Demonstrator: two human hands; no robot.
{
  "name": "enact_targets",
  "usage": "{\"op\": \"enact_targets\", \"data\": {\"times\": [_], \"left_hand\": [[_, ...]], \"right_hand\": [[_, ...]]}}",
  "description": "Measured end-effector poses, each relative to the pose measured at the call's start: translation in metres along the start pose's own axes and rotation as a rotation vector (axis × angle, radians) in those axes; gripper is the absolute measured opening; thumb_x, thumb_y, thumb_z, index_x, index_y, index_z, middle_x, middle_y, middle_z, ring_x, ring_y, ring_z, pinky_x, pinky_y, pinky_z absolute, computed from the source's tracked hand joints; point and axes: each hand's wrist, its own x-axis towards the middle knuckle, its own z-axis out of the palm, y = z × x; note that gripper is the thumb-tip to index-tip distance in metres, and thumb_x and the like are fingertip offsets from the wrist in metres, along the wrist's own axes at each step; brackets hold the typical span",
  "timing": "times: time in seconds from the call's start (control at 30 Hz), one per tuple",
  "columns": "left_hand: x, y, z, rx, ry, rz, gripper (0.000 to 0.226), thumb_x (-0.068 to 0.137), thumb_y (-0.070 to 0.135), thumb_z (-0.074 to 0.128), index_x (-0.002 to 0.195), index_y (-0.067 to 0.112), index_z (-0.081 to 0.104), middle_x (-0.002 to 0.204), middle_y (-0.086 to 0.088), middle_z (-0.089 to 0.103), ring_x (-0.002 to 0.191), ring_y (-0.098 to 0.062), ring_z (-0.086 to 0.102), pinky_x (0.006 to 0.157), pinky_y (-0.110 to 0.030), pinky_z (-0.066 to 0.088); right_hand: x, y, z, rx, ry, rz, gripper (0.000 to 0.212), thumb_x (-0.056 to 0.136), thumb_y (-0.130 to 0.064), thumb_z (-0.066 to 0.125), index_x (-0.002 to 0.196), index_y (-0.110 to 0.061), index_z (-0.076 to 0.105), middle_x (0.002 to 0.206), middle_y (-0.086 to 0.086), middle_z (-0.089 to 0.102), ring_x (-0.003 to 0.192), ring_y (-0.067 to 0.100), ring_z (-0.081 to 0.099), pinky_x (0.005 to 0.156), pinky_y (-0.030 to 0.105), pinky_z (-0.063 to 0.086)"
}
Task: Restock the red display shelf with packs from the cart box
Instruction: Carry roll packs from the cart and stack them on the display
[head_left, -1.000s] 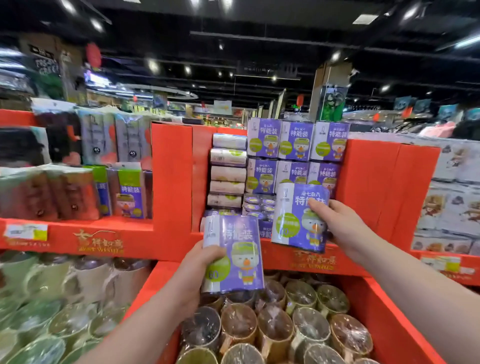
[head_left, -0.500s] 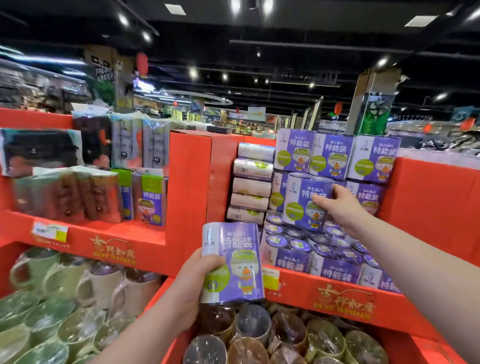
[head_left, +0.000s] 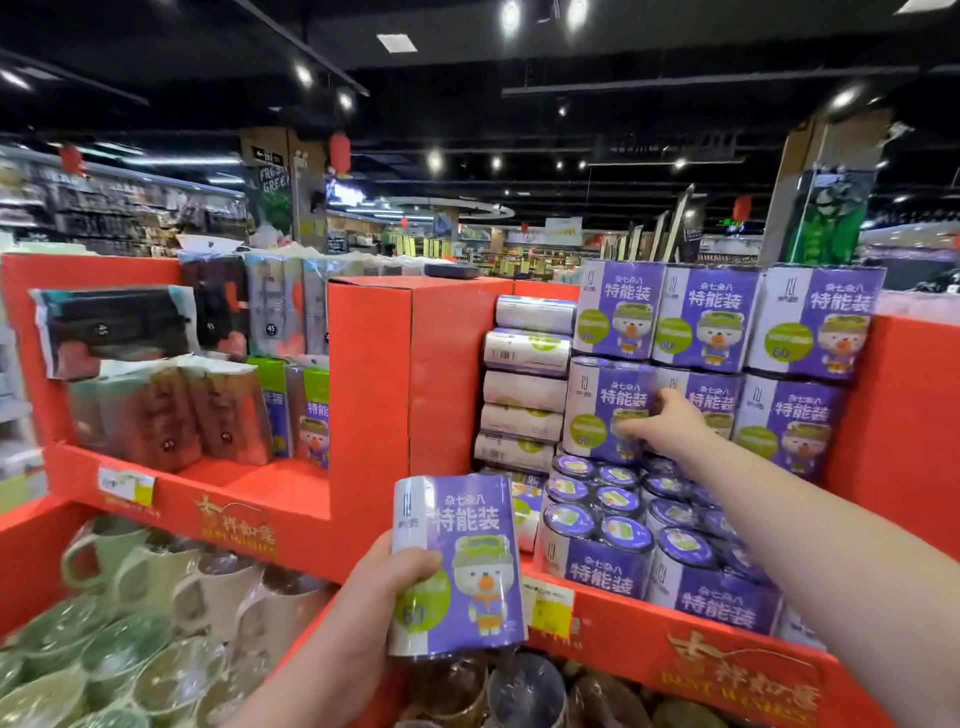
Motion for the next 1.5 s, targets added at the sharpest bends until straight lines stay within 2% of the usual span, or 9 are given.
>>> {"op": "enact_targets", "data": {"times": [0.13,0.4,0.53,0.63,0.77,0.93,1.23,1.33,1.5], "left_hand": [[0.004,-0.001,0.007,-0.023,-0.016,0.004,0.046,0.050,0.004,0.053,0.095,0.002,0.060,0.059,-0.014,0.068,0.045,-0.022,0.064,0.039,-0.025,0.048],[0.007,0.007,0.038,-0.009,-0.145,0.055,0.053,0.060,0.016,0.058,0.112,0.006,0.059,0.100,-0.022,0.072,0.078,-0.031,0.068,0.068,-0.040,0.057],[0.018,0.014,0.072,0.046,-0.193,0.094,0.056,0.061,0.017,0.059,0.117,0.009,0.057,0.109,-0.020,0.070,0.085,-0.032,0.066,0.076,-0.042,0.056],[0.027,0.017,0.102,0.083,-0.273,0.140,0.054,0.064,0.016,0.060,0.118,0.010,0.058,0.112,-0.017,0.069,0.094,-0.031,0.066,0.087,-0.048,0.053],[0.042,0.009,0.121,0.456,-0.312,0.378,0.058,0.059,0.043,0.064,0.115,0.031,0.056,0.121,0.003,0.066,0.109,-0.016,0.063,0.095,-0.035,0.050],[0.062,-0.016,0.111,1.603,-0.427,0.569,0.102,0.061,0.081,0.021,0.146,0.028,0.035,0.151,0.004,0.036,0.140,-0.017,0.027,0.116,-0.032,0.021],[0.065,-0.016,0.110,1.606,-0.457,0.548,0.077,0.081,0.071,0.039,0.145,0.027,0.037,0.150,0.002,0.033,0.140,-0.016,0.021,0.114,-0.025,0.013],[0.066,-0.016,0.109,1.591,-0.450,0.556,0.064,0.091,0.059,0.047,0.145,0.027,0.037,0.150,0.001,0.033,0.140,-0.016,0.020,0.115,-0.026,0.013],[0.065,-0.016,0.109,1.582,-0.468,0.537,0.063,0.091,0.058,0.046,0.145,0.027,0.037,0.150,0.002,0.032,0.140,-0.016,0.019,0.115,-0.027,0.013]], "right_hand": [[-0.001,0.001,0.003,-0.059,0.022,-0.017,0.054,0.077,-0.020,0.078,0.121,-0.006,0.050,0.116,0.012,0.061,0.097,0.026,0.056,0.079,0.033,0.044],[-0.033,-0.013,-0.004,-0.085,0.151,-0.070,0.060,0.080,-0.032,0.074,0.128,-0.007,0.047,0.120,0.007,0.054,0.102,0.022,0.054,0.079,0.030,0.041],[-0.075,-0.032,-0.026,0.219,-0.362,-0.016,0.026,0.092,-0.044,0.053,0.102,-0.021,0.059,0.092,-0.005,0.063,0.066,0.006,0.057,0.053,0.022,0.038],[-0.097,-0.025,-0.041,0.174,-0.631,-0.068,0.011,0.094,-0.030,0.054,0.102,-0.023,0.059,0.082,-0.010,0.066,0.066,0.005,0.057,0.056,0.021,0.040],[-0.089,-0.004,-0.066,0.216,-0.423,-0.118,0.020,0.088,-0.016,0.065,0.107,-0.020,0.058,0.100,-0.002,0.070,0.079,0.006,0.067,0.061,0.022,0.050],[-0.052,0.027,-0.087,0.301,-0.106,-0.011,0.034,0.084,-0.011,0.070,0.114,-0.012,0.054,0.106,0.008,0.067,0.080,0.017,0.064,0.052,0.020,0.049],[-0.008,0.051,-0.073,0.143,0.122,0.012,0.049,0.073,-0.013,0.080,0.115,-0.010,0.055,0.115,0.009,0.065,0.099,0.022,0.060,0.089,0.034,0.048],[-0.006,0.055,-0.073,-0.060,0.069,0.068,0.072,0.061,-0.025,0.088,0.121,-0.010,0.052,0.112,0.003,0.063,0.106,0.025,0.060,0.089,0.034,0.047],[-0.006,0.054,-0.070,-0.259,0.102,0.090,0.069,0.068,-0.024,0.084,0.124,-0.008,0.047,0.124,0.010,0.060,0.113,0.029,0.056,0.088,0.034,0.045]]}}
